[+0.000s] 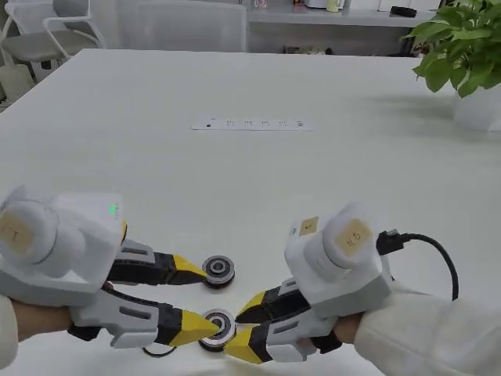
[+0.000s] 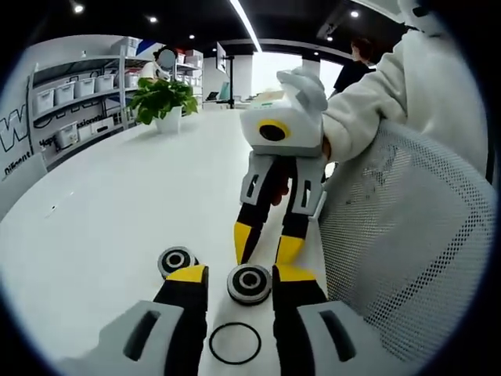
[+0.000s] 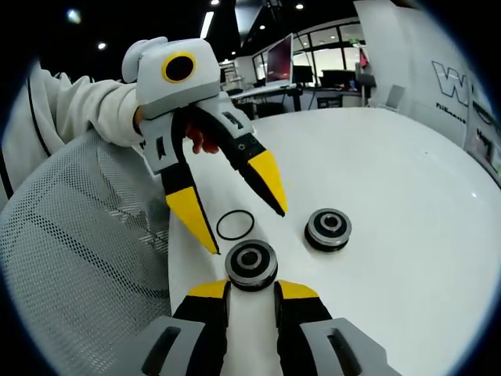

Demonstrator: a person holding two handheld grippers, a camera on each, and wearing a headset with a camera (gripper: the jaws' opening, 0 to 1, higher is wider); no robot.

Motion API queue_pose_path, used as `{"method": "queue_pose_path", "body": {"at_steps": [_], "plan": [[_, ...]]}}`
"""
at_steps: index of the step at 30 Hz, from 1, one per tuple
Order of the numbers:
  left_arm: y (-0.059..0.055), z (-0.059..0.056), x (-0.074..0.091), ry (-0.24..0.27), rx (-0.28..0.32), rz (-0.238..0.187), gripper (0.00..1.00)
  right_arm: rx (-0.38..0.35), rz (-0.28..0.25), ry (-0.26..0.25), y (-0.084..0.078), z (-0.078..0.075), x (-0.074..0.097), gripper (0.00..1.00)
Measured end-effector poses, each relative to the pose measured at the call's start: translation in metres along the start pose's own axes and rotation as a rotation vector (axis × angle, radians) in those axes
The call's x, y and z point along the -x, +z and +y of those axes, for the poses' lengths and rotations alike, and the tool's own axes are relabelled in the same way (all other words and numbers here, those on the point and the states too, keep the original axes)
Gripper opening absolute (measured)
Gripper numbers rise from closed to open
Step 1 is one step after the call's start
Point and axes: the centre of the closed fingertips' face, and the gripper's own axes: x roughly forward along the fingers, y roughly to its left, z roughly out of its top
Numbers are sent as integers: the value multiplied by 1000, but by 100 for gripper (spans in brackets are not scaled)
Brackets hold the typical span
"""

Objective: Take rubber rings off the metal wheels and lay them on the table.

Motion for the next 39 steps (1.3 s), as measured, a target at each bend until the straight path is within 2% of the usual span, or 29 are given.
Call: {"method": "queue_pose_path", "body": {"at_steps": [4,7,9,10,13,14,15,16,17,22,30,34,37,38,39], "plan": [[-8,-6,-5,-15,-26,30,13,27,3,-2,0,0,-1,20],[-13,-7,-9,-12,-32,51,12,41,2,-4,-1,-1,-1,18],[-22,-4,-9,-2,-69,90,10,41,2,-5,-1,-1,-1,18],[-17,-6,-9,4,-57,59,9,48,2,-5,-1,0,0,17],[-18,-7,-9,-6,-66,66,7,58,2,-9,-1,-1,1,14],[-18,-6,-9,-5,-67,64,7,70,7,-8,-2,-1,1,12],[-18,-6,-10,-4,-66,62,7,96,15,-11,-3,-2,2,4],[-18,-6,-10,-8,-63,60,7,119,6,-24,-1,-5,2,2],[-18,-6,-10,-7,-59,56,7,102,8,-17,-2,-2,2,2],[-18,-6,-10,-1,-61,50,7,108,14,-35,-1,-5,2,0],[-17,-7,-10,0,-60,44,7,-42,2,-36,-2,-8,7,0],[-17,-7,-10,-2,-59,41,7,-188,-35,-14,2,-9,10,0],[-17,-6,-10,-1,-56,37,7,-237,-51,0,1,-10,11,0],[-17,-6,-10,0,-53,36,7,-282,-58,10,2,-8,11,0],[-17,-6,-10,2,-51,37,7,-297,-64,13,3,-8,12,0]]}}
